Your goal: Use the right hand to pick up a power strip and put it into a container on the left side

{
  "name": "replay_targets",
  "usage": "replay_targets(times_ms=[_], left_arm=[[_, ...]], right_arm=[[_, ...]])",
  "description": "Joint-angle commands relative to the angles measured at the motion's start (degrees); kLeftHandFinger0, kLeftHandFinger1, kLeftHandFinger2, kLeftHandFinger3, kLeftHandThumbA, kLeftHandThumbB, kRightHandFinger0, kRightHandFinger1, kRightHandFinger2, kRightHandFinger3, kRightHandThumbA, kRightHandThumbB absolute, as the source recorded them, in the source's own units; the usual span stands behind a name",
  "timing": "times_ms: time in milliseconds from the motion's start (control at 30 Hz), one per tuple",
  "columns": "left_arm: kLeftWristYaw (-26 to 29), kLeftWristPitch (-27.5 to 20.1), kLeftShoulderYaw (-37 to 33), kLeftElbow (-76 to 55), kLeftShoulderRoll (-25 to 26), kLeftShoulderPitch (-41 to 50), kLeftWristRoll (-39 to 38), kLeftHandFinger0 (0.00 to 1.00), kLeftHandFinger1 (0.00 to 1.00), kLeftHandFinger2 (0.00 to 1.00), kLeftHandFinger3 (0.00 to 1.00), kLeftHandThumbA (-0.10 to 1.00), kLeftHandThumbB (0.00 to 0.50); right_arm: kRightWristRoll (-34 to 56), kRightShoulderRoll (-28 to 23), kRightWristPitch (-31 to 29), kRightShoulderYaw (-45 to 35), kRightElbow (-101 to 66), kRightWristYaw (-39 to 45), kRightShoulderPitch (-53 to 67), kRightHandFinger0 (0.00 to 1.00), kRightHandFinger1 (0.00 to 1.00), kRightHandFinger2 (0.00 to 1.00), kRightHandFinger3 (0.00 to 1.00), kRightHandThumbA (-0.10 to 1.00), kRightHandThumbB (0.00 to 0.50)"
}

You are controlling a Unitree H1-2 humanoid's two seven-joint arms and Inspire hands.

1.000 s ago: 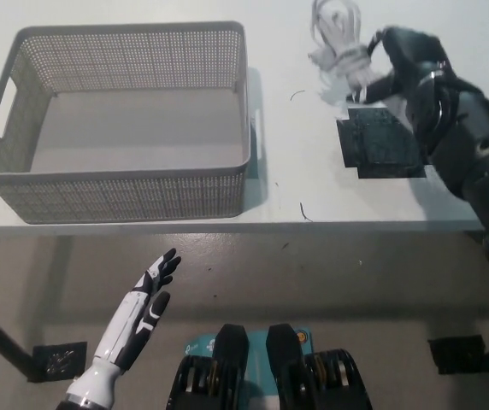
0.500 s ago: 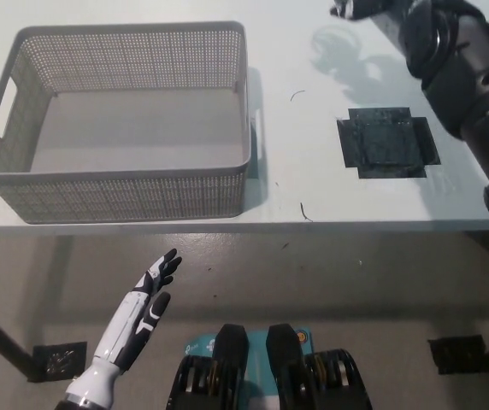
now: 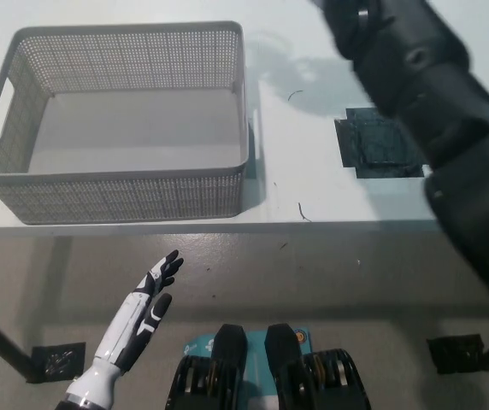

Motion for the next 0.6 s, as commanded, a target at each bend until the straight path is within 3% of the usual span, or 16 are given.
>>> replay_targets(times_ms=[0, 33, 133, 200, 233, 267, 300, 367, 467, 500, 567], left_arm=[[-1.73, -2.41, -0.26, -1.73, 2.31, -0.66, -0.09, 1.0, 1.0, 1.0, 1.0, 1.0, 0.183], [-1.81, -2.41, -0.32, -1.74, 2.32, -0.66, -0.06, 1.0, 1.0, 1.0, 1.0, 1.0, 0.182], [-1.86, -1.77, -0.37, -2.25, 2.31, -0.52, 0.19, 1.0, 1.0, 1.0, 1.0, 1.0, 0.191], [-1.85, -2.05, -0.34, -1.9, 2.35, -0.8, -0.04, 1.0, 1.0, 1.0, 1.0, 1.0, 0.194], [-1.83, -2.28, -0.32, -1.67, 2.38, -0.95, -0.1, 1.0, 1.0, 1.0, 1.0, 1.0, 0.193], [-2.0, -1.84, -0.33, -1.76, 2.43, -0.96, -0.29, 1.0, 1.0, 1.0, 1.0, 1.0, 0.202], [-2.07, -1.52, -0.35, -1.91, 2.45, -0.93, -0.37, 1.0, 1.0, 1.0, 1.0, 1.0, 0.204], [-2.05, -1.35, -0.36, -2.08, 2.49, -0.92, -0.28, 1.0, 1.0, 1.0, 1.0, 1.0, 0.206], [-2.08, -1.5, -0.45, -2.22, 2.54, -0.84, -0.27, 1.0, 1.0, 1.0, 1.0, 1.0, 0.207], [-2.15, -1.62, -0.48, -2.18, 2.52, -0.74, -0.33, 1.0, 1.0, 1.0, 1.0, 1.0, 0.21], [-2.3, -1.44, -0.53, -2.28, 2.43, -0.69, -0.48, 1.0, 1.0, 1.0, 1.0, 1.0, 0.21]], right_arm=[[-2.14, 5.89, -3.69, 1.62, -3.45, -10.24, -14.44, 0.0, 0.03, 0.62, 0.29, -0.1, 0.234], [-2.18, 6.24, -3.66, 1.74, -3.38, -10.38, -14.42, 0.0, 0.05, 0.65, 0.32, -0.1, 0.234], [-1.88, 8.64, -3.07, 1.69, -3.09, -9.45, -14.77, 0.0, 0.02, 0.57, 0.31, -0.1, 0.257], [-1.71, 9.74, -3.19, 1.54, -2.91, -9.39, -15.06, 0.0, 0.04, 0.65, 0.45, -0.1, 0.245], [-1.61, 10.01, -3.16, 1.45, -2.86, -9.22, -15.19, 0.0, 0.11, 0.7, 0.53, -0.1, 0.279], [-1.16, 10.79, -3.0, 1.15, -2.74, -8.09, -15.4, 0.0, 0.07, 0.65, 0.54, -0.1, 0.273], [-0.77, 11.67, -2.8, 0.84, -2.57, -7.42, -15.52, 0.0, 0.07, 0.62, 0.51, -0.1, 0.34], [-0.61, 12.4, -2.63, 0.72, -2.34, -7.25, -15.45, 0.0, 0.03, 0.53, 0.42, -0.1, 0.365], [-0.85, 13.58, -2.67, 0.98, -1.95, -7.79, -14.86, 0.0, 0.01, 0.56, 0.44, -0.1, 0.288], [-0.72, 14.75, -1.82, 0.93, -1.58, -7.6, -14.2, 0.0, 0.03, 0.62, 0.52, -0.1, 0.27], [-0.39, 15.54, -0.97, 0.74, -1.21, -6.52, -13.61, 0.0, 0.1, 0.73, 0.54, -0.1, 0.252]])
